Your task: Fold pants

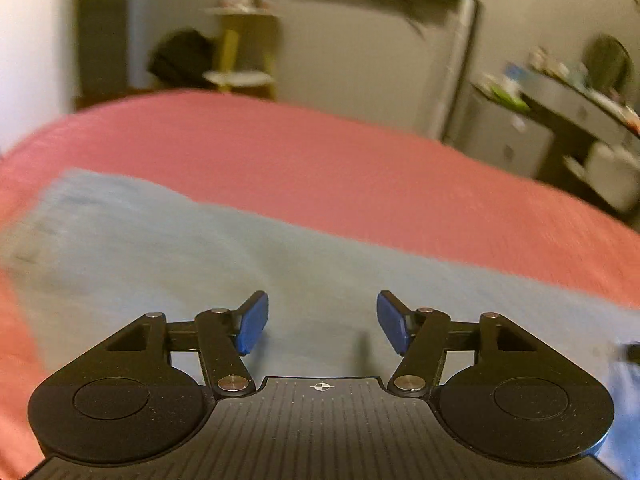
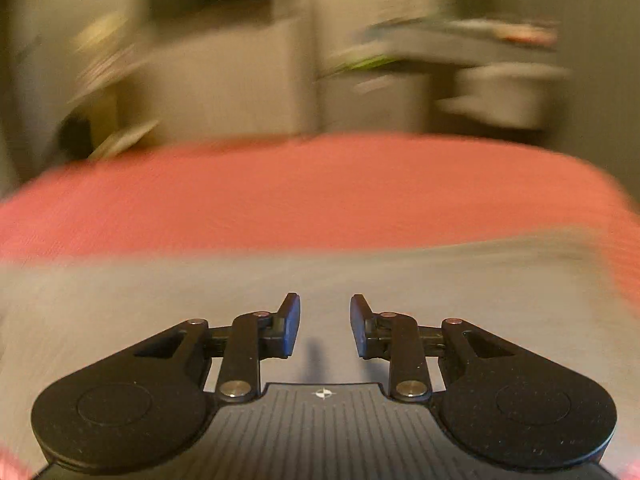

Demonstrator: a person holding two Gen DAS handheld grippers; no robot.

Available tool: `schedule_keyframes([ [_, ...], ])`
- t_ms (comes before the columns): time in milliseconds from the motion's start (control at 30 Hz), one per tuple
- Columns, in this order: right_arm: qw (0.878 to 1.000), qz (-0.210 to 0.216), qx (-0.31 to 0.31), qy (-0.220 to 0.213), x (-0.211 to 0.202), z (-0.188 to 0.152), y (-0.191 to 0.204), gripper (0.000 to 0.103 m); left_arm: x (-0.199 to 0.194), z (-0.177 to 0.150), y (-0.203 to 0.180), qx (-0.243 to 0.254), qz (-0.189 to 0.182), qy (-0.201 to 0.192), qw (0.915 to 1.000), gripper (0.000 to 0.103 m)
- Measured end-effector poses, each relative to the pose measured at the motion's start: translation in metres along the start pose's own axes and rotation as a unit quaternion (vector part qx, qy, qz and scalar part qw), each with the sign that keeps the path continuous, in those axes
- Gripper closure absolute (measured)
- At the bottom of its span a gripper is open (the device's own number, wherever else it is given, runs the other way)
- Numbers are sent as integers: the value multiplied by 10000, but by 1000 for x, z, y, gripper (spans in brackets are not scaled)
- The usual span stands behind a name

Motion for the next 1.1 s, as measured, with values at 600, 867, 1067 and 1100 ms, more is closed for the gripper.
schedule_keyframes([
  [600, 9984, 48, 39, -565, 96, 0, 14, 52, 65, -15, -20, 306, 746, -476, 9956, 2],
  [867, 9994, 134, 316, 75, 66, 9, 16, 48, 24, -21, -30, 634, 643, -728, 9932, 13],
  [1067, 9695, 798, 2285, 400, 23, -15, -70, 60, 5, -38, -54, 912, 92, -480, 9946, 12],
  [1100, 9591, 884, 2663, 373, 19, -20, -88, 68, 9, -41, -55, 1014, 316, -375, 9936, 13],
])
Point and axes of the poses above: each gripper's, at about its wrist camera, not at the fingertips, and x roughly the way its jaws point, y to its left, z to its top, the point moved 3 cm from there along x, roughly the way its jaws point, and after that the axes turned 5 degrees about z, right-handed, at the moved point
